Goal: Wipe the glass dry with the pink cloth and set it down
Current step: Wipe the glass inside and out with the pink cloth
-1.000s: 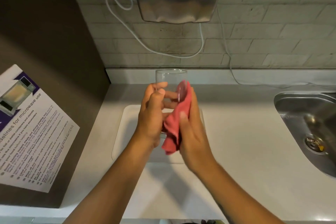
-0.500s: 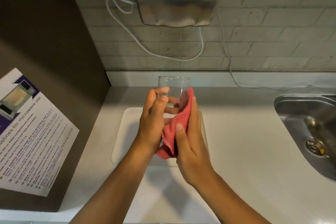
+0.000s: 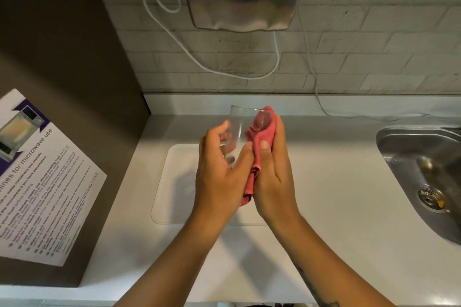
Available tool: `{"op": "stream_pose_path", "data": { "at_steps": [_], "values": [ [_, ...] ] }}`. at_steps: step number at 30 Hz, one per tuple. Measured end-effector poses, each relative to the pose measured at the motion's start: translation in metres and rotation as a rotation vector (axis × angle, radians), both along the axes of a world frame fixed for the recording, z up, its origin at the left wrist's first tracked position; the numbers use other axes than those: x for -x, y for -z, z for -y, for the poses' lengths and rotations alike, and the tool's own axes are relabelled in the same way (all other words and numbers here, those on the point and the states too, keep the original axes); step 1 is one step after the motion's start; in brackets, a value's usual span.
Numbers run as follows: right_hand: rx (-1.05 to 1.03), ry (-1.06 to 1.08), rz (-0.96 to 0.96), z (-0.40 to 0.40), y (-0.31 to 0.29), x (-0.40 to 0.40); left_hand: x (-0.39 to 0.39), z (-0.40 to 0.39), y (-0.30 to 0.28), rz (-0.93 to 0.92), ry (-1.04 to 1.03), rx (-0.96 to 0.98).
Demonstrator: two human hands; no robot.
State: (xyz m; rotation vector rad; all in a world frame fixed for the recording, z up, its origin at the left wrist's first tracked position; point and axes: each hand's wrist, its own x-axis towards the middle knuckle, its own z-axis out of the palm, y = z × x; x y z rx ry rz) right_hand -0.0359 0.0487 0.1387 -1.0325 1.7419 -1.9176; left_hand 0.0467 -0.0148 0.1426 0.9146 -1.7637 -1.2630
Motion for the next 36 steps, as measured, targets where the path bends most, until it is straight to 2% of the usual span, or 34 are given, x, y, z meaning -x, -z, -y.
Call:
{"op": "stream_pose_path", "data": {
  "at_steps": [9,12,15,17,23,26,28,31,36],
  "values": [
    [-0.084,-0.166,-0.185,-0.018,0.020,-0.017,-0.002,0.019,-0.004,-0.148,0.022,-0.192],
    [-0.061,-0.162,-0.142,-0.013,0.018,-0.010,-0.002,0.018,-0.003,-0.165,0.073,-0.211],
    [-0.016,-0.112,-0.014,0.002,-0.001,0.005,0.001,0.012,-0.001,-0.219,0.116,-0.304],
    [0.007,-0.111,-0.016,0.007,-0.009,0.009,0.002,0.012,-0.001,-0.277,0.131,-0.351],
    [-0.053,-0.202,-0.222,-0.016,0.017,-0.015,-0.003,0.031,-0.005,-0.319,0.147,-0.286],
    [-0.045,-0.234,-0.191,-0.014,0.012,-0.010,-0.003,0.031,-0.004,-0.294,0.196,-0.290],
    [-0.008,-0.210,-0.087,-0.005,-0.001,0.002,-0.001,0.027,-0.001,-0.283,0.243,-0.300],
    [0.031,-0.161,-0.044,0.004,-0.016,0.011,0.001,0.024,-0.002,-0.335,0.234,-0.339],
    [-0.049,-0.193,-0.257,-0.016,0.013,-0.017,-0.002,0.035,-0.008,-0.382,0.232,-0.333]
  ]
}}
